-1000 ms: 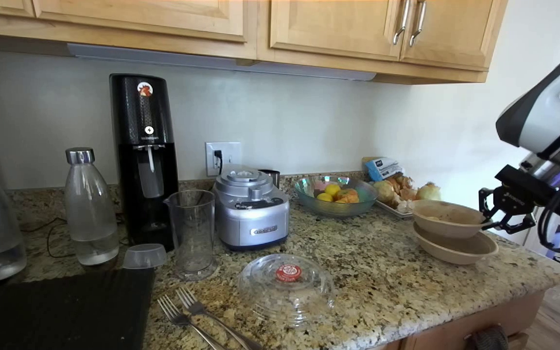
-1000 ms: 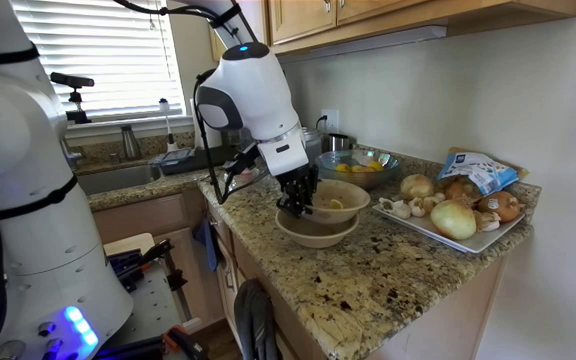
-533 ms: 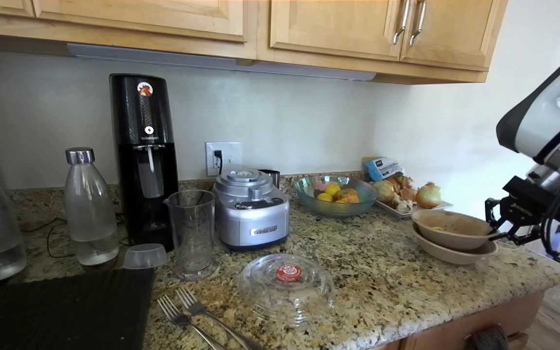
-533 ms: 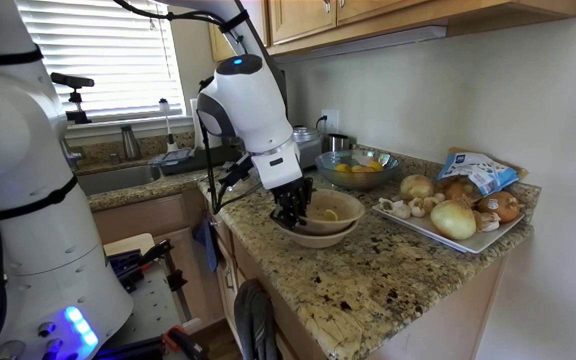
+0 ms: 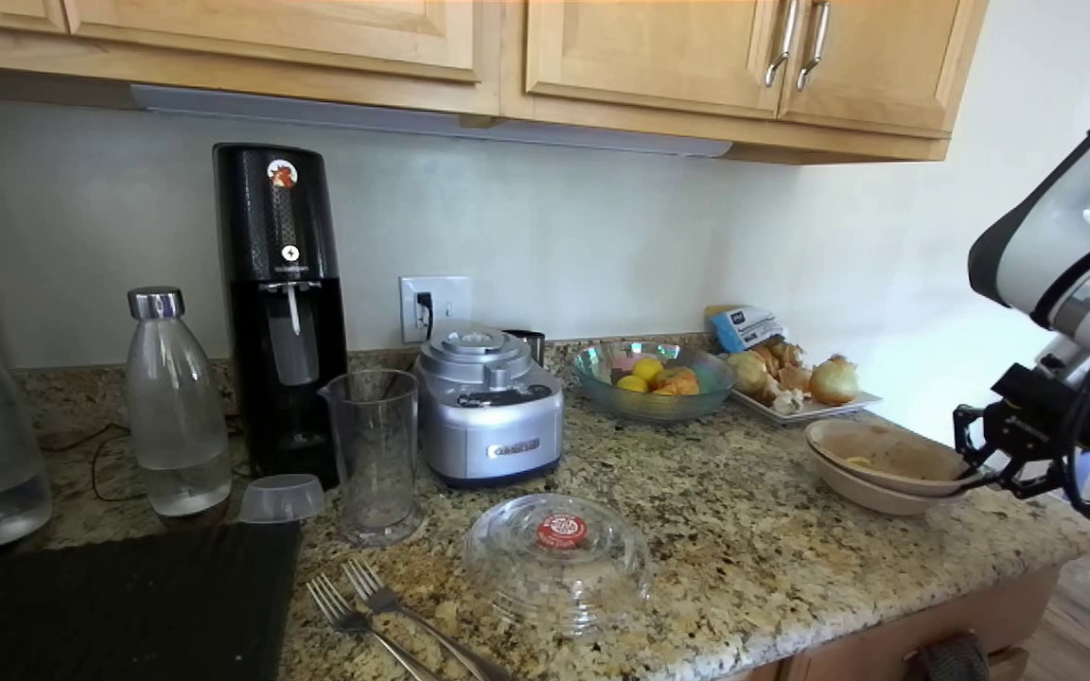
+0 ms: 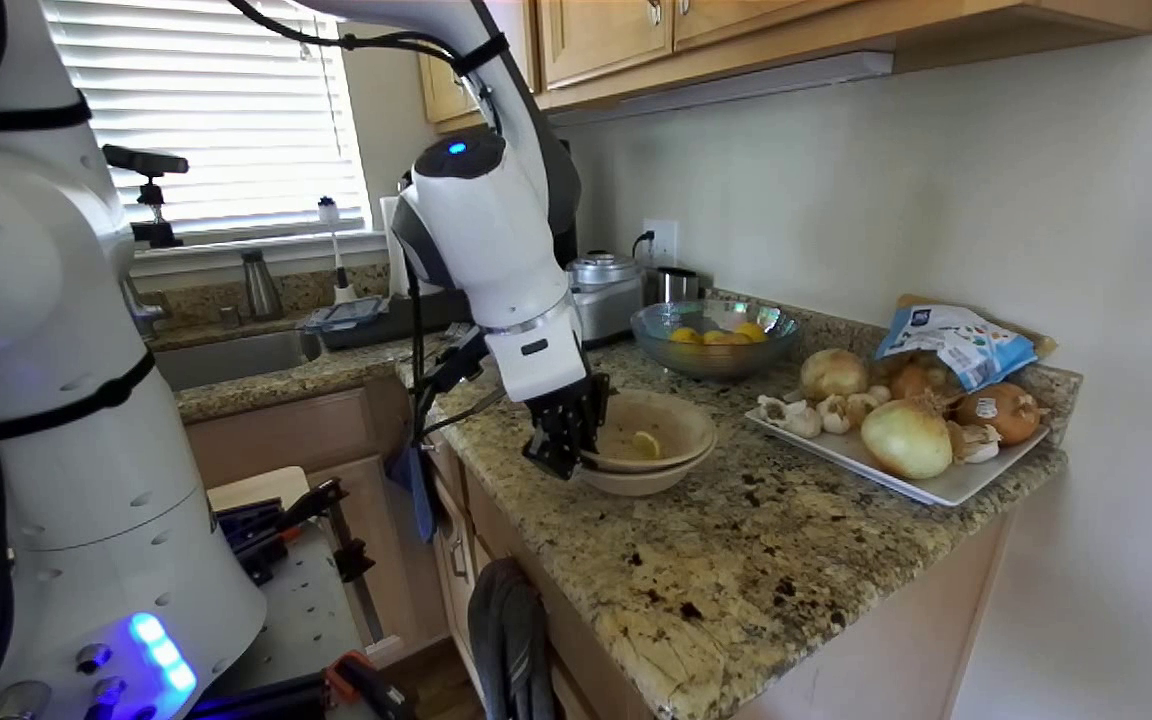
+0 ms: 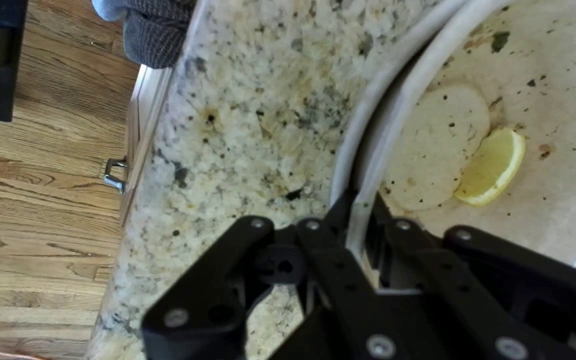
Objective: Put the left plate on the right plate
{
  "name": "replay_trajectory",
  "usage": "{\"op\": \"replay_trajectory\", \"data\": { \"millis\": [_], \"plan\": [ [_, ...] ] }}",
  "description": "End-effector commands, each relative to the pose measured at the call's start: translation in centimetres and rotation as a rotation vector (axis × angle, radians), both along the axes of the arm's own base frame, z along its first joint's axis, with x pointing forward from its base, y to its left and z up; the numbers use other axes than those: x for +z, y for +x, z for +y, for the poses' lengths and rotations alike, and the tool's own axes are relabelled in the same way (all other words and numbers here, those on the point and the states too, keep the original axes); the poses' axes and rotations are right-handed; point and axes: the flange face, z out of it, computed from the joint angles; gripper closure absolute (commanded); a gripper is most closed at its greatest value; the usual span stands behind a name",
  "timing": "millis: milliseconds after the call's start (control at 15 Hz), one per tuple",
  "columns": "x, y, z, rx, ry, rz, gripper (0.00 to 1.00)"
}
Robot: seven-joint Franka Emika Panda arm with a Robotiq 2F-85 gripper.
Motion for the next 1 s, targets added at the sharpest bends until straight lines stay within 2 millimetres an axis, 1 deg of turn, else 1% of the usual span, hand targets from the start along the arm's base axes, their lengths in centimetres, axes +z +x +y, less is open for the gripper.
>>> {"op": "replay_trajectory", "data": {
  "millis": [0,67,133,200,533,600,800,933],
  "plan": [
    [0.3,-1.2,0.6,0.014,-0.005,-0.017,0.98],
    [0.6,-1.4,0.6,0.027,-0.012,-0.029,0.69],
    [1.0,-1.3,0.6,0.031,-0.019,-0.043,0.67],
    [1.2,-1.3,0.6,0.033,-0.02,-0.053,0.62],
    [2.3,-1.0,0.9,0.049,-0.02,-0.094,0.31],
    [2.6,-0.8,1.0,0.052,-0.02,-0.101,0.23],
    [2.8,-0.6,1.3,0.059,-0.017,-0.105,0.05],
    [2.8,-0.4,1.6,0.071,-0.014,-0.105,0.0]
  ]
}}
